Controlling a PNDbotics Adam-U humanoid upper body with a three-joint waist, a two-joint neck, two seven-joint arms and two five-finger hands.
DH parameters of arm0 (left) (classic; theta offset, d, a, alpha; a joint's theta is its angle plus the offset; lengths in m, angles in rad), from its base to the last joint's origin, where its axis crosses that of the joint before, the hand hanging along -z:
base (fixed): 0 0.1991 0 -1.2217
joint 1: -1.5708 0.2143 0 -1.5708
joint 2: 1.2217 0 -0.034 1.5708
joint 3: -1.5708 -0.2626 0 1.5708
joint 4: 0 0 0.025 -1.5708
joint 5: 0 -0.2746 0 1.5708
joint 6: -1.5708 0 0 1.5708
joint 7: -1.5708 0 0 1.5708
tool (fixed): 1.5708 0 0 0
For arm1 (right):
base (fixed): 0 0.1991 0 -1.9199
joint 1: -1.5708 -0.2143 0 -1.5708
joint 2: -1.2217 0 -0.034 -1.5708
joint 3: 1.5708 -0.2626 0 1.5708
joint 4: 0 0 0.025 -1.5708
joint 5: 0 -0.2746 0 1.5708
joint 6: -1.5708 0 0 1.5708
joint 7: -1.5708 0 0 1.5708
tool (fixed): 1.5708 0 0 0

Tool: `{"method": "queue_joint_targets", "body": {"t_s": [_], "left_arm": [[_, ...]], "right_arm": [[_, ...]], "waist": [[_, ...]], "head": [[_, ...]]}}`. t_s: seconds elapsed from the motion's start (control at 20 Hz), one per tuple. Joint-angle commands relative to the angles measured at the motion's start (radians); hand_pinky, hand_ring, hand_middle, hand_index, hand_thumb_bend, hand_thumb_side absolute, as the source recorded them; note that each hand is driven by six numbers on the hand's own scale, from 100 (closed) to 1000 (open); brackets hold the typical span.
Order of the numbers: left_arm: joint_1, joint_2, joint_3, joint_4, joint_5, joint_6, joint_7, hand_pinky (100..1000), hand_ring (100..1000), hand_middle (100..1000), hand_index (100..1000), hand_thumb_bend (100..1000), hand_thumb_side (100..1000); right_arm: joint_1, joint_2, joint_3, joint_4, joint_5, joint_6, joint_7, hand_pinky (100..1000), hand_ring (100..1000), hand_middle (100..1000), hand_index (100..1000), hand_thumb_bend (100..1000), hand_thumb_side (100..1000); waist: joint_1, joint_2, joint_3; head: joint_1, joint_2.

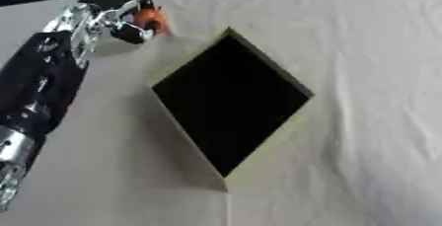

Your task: Pick up objects on the table and place them in the box.

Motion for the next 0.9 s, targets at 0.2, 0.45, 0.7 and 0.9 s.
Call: {"method": "queue_joint_targets", "body": {"t_s": [0.2,0.45,0.7,0.9], "left_arm": [[-0.03,0.047,-0.009,-0.109,0.075,-0.003,-0.018,358,586,559,674,100,260],[-0.024,0.055,-0.04,-0.217,0.133,-0.017,-0.033,355,585,557,672,100,250],[0.0,0.041,-0.125,-0.427,0.187,-0.046,-0.056,361,589,555,671,100,229],[0.053,0.001,-0.195,-0.596,0.235,-0.059,-0.093,353,581,549,665,100,281]], "right_arm": [[-0.002,0.001,-0.011,-0.015,0.004,-0.007,-0.004,689,839,633,768,100,766],[0.003,0.007,-0.016,-0.015,0.013,-0.009,-0.007,692,839,634,768,100,763],[0.001,0.008,-0.021,-0.015,0.023,-0.008,-0.01,697,839,636,769,100,758],[0.0,0.01,-0.024,-0.015,0.031,-0.008,-0.011,700,838,637,770,100,755]], "waist": [[-0.009,-0.046,0.009],[-0.014,-0.06,0.019],[-0.026,-0.071,0.034],[-0.035,-0.081,0.048]], "head": [[-0.003,0.012],[-0.017,0.024],[-0.039,0.054],[-0.035,0.073]]}}
